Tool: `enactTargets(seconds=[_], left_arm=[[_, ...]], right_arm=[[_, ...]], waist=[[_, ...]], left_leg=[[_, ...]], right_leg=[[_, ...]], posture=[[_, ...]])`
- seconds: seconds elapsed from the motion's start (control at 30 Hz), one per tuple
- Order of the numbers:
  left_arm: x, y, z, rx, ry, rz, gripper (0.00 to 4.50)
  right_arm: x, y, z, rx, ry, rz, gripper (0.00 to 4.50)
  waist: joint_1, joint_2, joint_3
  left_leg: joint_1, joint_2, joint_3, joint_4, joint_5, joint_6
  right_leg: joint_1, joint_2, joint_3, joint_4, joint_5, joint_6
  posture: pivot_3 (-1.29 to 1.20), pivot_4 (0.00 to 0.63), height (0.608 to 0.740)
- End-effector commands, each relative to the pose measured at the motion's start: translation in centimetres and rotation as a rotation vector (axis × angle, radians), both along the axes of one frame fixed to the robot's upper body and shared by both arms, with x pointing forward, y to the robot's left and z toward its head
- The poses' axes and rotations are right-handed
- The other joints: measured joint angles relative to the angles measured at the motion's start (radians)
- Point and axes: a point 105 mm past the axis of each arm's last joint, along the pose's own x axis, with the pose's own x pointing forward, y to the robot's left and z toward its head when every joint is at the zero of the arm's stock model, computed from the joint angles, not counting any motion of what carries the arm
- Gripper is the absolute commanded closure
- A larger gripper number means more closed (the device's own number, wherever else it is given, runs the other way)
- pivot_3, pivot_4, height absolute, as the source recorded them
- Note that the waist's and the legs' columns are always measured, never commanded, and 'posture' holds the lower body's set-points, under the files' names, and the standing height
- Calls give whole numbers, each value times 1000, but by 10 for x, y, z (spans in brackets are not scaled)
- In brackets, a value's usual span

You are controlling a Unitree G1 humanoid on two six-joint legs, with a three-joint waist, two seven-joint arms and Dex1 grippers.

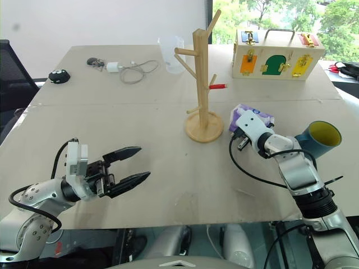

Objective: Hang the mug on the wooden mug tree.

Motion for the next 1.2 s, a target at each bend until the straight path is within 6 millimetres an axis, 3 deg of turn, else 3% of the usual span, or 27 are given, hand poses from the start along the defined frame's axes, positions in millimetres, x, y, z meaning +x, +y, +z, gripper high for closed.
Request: enactTargets(seconds=[0.03,0.23,0.4,0.5,0.6,0.7,0.73,0.77,0.8,0.87,1.07,1.2], left_arm=[[2,-2,9,-16,-57,-4,0],[4,-2,9,-20,-68,-2,0],[4,-1,8,-21,-72,9,0],[4,-2,7,-20,-71,14,0],[3,-3,7,-22,-70,16,0],[3,-4,6,-24,-68,17,0],[3,-4,6,-25,-67,17,0],[3,-4,6,-26,-67,17,0],[3,-5,6,-27,-67,15,0],[4,-5,6,-28,-64,13,0],[3,-7,6,-35,-54,4,0],[1,-6,6,-39,-52,5,0]], right_arm=[[13,-17,44,-12,-159,-104,4424],[37,-55,51,-118,-233,-274,4424],[45,-65,61,-95,-266,-310,4424],[41,-56,60,7,-199,-272,4424],[30,-35,61,109,-128,-169,3608],[26,-24,64,144,-109,-145,2231],[25,-23,64,153,-104,-143,1982],[26,-22,65,159,-104,-149,1341],[28,-24,66,160,-111,-166,1055],[36,-30,66,144,-116,-216,70],[59,-43,34,69,-7,-287,70],[61,-41,4,102,143,-284,70]], waist=[[0,0,0],[1,0,0],[-4,1,0],[-4,1,0],[-3,1,0],[-3,1,0],[-2,1,0],[-1,1,0],[1,1,0],[0,1,0],[-3,1,0],[-6,1,0]], left_leg=[[0,0,0,0,0,0],[0,0,0,0,0,0],[0,0,1,-1,0,0],[0,0,2,-1,0,0],[0,0,2,-1,0,0],[0,0,2,-1,0,0],[0,0,1,-1,0,0],[0,0,1,-1,0,0],[0,0,1,-1,0,0],[0,0,1,-1,0,0],[0,0,2,-1,0,0],[0,0,2,-1,0,0]], right_leg=[[0,0,0,0,0,0],[0,0,0,0,0,0],[-1,0,1,0,0,0],[-1,0,1,0,0,0],[-1,0,1,0,0,0],[-1,0,2,0,0,0],[-1,0,2,0,0,0],[-1,0,1,0,0,0],[-1,0,1,0,0,0],[-1,0,1,0,0,0],[-1,0,1,0,0,0],[-1,0,2,0,0,0]], posture=[[0,150,740],[0,150,740],[0,150,740],[0,150,740],[0,150,740],[0,150,740],[0,150,740],[0,150,740],[0,150,740],[0,150,740],[0,150,740],[0,150,740]])
